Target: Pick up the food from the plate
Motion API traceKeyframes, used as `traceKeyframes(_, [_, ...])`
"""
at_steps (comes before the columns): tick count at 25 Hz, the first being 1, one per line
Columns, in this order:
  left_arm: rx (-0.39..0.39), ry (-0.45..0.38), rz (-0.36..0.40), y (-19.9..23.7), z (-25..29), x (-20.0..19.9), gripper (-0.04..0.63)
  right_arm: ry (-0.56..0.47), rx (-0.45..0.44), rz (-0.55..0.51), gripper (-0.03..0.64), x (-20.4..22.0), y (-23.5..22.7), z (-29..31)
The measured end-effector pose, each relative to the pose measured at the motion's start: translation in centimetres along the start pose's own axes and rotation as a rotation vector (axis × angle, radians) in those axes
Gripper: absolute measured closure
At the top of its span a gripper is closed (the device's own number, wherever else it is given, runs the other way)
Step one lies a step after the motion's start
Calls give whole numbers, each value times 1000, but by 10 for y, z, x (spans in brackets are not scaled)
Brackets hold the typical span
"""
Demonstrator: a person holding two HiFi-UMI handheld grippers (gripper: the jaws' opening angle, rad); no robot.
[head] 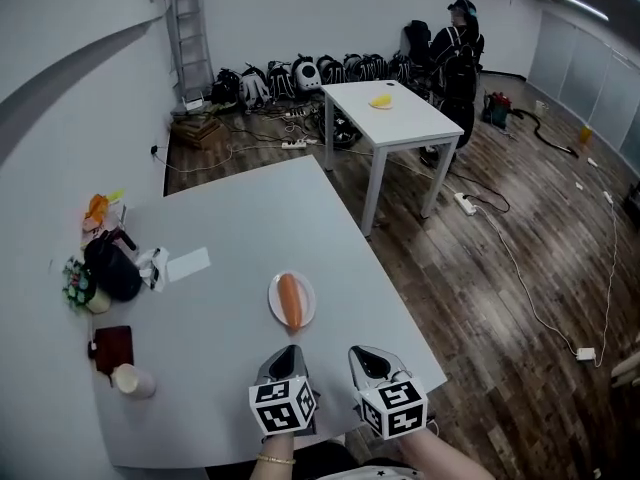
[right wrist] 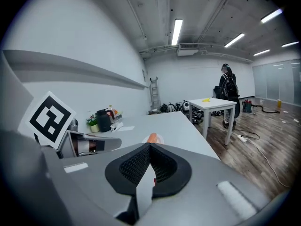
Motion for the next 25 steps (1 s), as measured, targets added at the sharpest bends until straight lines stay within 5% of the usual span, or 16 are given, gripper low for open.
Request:
traceKeyframes(5, [-2, 127, -32, 8, 89, -12, 428, 68, -23, -20, 618, -11, -27, 62])
traceKeyframes(8, [-64, 200, 27, 9, 142, -15, 376, 97, -41, 7, 618, -13, -42, 90])
traceKeyframes(14, [-127, 335, 5, 15, 216, 0, 363, 131, -47, 66, 618, -8, -63, 120])
traceKeyframes(19, [-166, 327, 24, 12, 232, 6, 400, 142, -23, 91, 618, 0, -78, 126])
traceKeyframes(25, [-131, 323, -44, 15, 227, 3, 403, 155, -24, 99, 618, 4, -75, 119])
Point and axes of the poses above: the fingertips, and each gripper's own axes: z forward along the fingers, y to its left, x out of its underside, the point moved 6 cm from there along -z, backward along the fingers, and after that the axes turned 13 degrees about -x, right-handed, at the moved point
